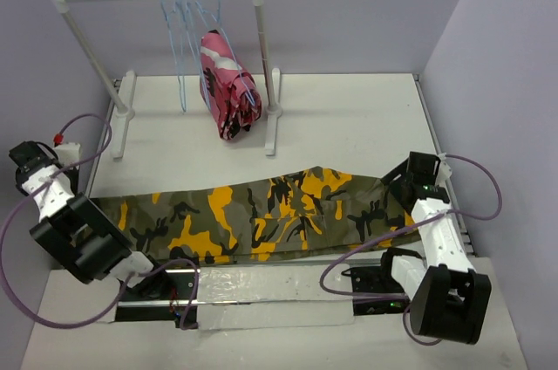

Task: Place the trousers on the hanger
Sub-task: Fold the trousers at the center of the board.

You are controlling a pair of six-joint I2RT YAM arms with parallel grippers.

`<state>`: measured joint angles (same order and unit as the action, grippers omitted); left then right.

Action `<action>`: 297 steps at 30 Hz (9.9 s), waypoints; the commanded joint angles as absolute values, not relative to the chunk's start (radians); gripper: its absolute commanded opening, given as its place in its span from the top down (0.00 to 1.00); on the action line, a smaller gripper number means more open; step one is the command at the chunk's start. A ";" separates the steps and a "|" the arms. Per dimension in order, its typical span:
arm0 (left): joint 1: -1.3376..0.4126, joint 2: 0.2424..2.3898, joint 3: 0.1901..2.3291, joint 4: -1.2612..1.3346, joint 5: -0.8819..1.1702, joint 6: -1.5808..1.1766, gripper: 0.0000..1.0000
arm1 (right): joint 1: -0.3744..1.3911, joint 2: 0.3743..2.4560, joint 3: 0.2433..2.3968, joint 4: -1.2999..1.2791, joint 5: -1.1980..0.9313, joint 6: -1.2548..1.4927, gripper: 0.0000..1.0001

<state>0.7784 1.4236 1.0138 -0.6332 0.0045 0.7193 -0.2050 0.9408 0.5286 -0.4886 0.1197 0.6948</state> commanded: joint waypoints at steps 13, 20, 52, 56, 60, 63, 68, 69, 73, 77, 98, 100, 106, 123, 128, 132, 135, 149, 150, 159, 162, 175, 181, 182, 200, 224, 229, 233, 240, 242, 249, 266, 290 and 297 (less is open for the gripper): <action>0.785 1.479 1.062 -0.570 0.007 0.669 0.38 | -0.196 0.907 0.631 -0.576 0.172 0.606 0.21; 0.780 1.334 1.087 -0.782 0.130 0.675 0.41 | -0.115 0.871 0.760 -0.701 0.109 0.564 0.23; 0.457 1.669 0.925 -0.364 -0.091 0.429 0.51 | -0.126 1.856 1.275 -0.501 0.053 0.674 0.25; 0.399 1.706 1.002 -0.407 -0.123 0.425 0.50 | -0.126 1.931 1.449 -0.563 0.090 0.619 0.25; 0.389 1.690 0.990 -0.439 -0.139 0.423 0.50 | -0.126 1.891 1.518 -0.608 0.114 0.563 0.25; 0.401 1.652 0.953 -0.443 -0.150 0.432 0.49 | -0.124 1.747 1.438 -0.606 0.114 0.556 0.24; 0.456 1.592 0.954 -0.495 -0.118 0.430 0.49 | -0.132 1.419 1.096 -0.578 0.123 0.704 0.14; 0.466 1.583 0.958 -0.510 -0.109 0.431 0.48 | -0.141 1.355 1.050 -0.614 0.144 0.741 0.12; 0.496 1.541 0.945 -0.529 -0.088 0.452 0.48 | -0.251 1.145 0.843 -0.672 0.176 0.803 0.06; 0.523 1.519 0.921 -0.534 -0.080 0.486 0.48 | -0.385 0.956 0.686 -0.670 0.193 0.843 0.00; 0.662 1.646 0.964 -0.506 -0.020 0.534 0.48 | -0.508 1.356 0.573 -0.333 0.134 0.908 0.59; 0.666 1.650 0.968 -0.507 -0.027 0.535 0.48 | -0.508 1.356 0.569 -0.313 0.126 0.869 0.79; 0.673 1.640 0.956 -0.513 -0.023 0.546 0.48 | -0.493 1.201 0.630 -0.338 0.174 0.821 1.00; 0.527 1.545 1.015 -0.639 0.069 0.441 0.48 | -0.166 1.018 1.254 -0.489 0.663 0.514 1.00; 0.477 1.520 1.006 -0.662 0.125 0.411 0.47 | 0.037 1.030 1.411 -0.453 0.770 0.375 1.00; 0.383 1.515 1.004 -0.674 0.169 0.387 0.47 | 0.340 1.009 1.380 -0.420 0.882 0.344 1.00; 0.356 1.509 0.984 -0.673 0.193 0.384 0.47 | 0.540 0.979 1.306 -0.409 0.981 0.402 1.00; 0.335 1.517 0.909 -0.606 0.139 0.391 0.48 | 1.239 1.250 1.348 0.023 1.161 0.295 1.00; 0.333 1.513 0.905 -0.605 0.144 0.392 0.48 | 1.257 1.265 1.338 0.071 1.159 0.275 1.00; 0.330 1.505 0.892 -0.616 0.170 0.396 0.48 | 1.335 1.382 1.392 0.209 1.137 0.217 1.00; 0.328 1.508 0.887 -0.609 0.169 0.393 0.48 | 1.341 1.465 1.465 0.225 1.124 0.193 1.00; 0.328 1.511 0.854 -0.560 0.183 0.408 0.62 | 1.400 1.776 1.789 0.104 1.072 0.210 1.00; 0.328 1.534 0.863 -0.568 0.188 0.405 0.62 | 1.411 1.933 1.864 0.063 0.971 0.179 1.00; 0.328 1.532 0.860 -0.568 0.183 0.407 0.62 | 1.410 1.960 1.878 0.056 0.949 0.145 1.00; 0.521 1.578 1.008 -0.653 0.109 0.366 0.56 | 1.394 2.246 2.128 -0.237 0.683 0.235 0.96; 0.574 1.540 1.254 -0.870 0.212 0.370 0.46 | 1.380 1.981 2.008 -0.304 0.249 0.155 0.03; 0.575 1.511 1.231 -0.979 0.303 0.390 0.42 | 1.346 1.794 1.759 -0.295 0.331 0.237 0.04; 0.603 1.467 1.076 -0.982 0.295 0.444 0.34 | 1.277 1.634 1.535 -0.284 0.353 0.328 0.04; 0.670 1.509 0.925 -0.877 0.233 0.455 0.35 | 1.133 1.434 1.234 -0.285 0.325 0.485 0.05; 0.673 1.554 0.919 -0.845 0.219 0.445 0.38 | 1.094 1.397 1.177 -0.281 0.312 0.511 0.05; 0.672 1.614 0.874 -0.784 0.174 0.448 0.39 | 0.889 1.348 1.004 -0.267 0.239 0.638 0.07; 0.672 1.706 0.908 -0.672 0.354 0.439 1.00 | 0.652 1.494 0.783 -0.095 0.050 0.695 0.08; 0.577 1.326 1.218 -0.888 0.671 0.512 1.00 | 0.586 1.599 0.769 -0.066 0.007 0.717 0.12; 0.488 1.425 1.227 -0.719 0.599 0.420 1.00 | 0.586 1.601 0.773 -0.056 -0.002 0.700 0.15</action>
<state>0.5332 1.3711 1.1812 -0.8507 0.6045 0.4828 0.5907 1.5772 0.7681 -0.0570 0.0090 0.7114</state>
